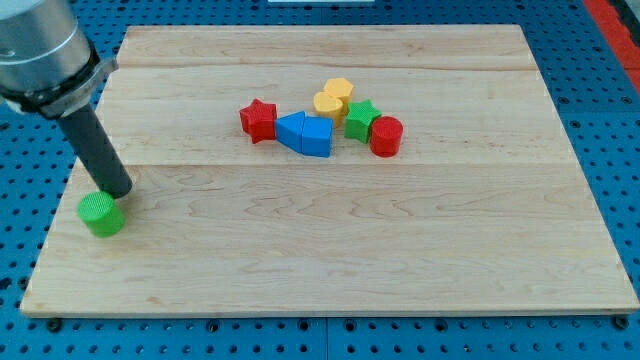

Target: Point your arm at the red star

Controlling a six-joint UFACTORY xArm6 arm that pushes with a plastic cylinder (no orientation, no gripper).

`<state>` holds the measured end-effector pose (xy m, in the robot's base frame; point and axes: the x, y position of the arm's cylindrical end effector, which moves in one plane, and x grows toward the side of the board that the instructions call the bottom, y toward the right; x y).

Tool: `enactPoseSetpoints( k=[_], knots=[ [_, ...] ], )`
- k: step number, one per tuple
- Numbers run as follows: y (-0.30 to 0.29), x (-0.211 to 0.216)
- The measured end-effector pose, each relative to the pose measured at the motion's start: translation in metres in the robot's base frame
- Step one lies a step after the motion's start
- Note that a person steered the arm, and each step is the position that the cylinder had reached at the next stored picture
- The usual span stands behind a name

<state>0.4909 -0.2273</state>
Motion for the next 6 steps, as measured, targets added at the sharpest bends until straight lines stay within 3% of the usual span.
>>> enactPoseSetpoints(
  k=[1,2,3,5,6],
  knots=[
    [-0.026,-0.037],
    [-0.026,0.036],
    [-0.011,0.044],
    [0.1,-0.146],
    [0.175,-0.177]
  ],
)
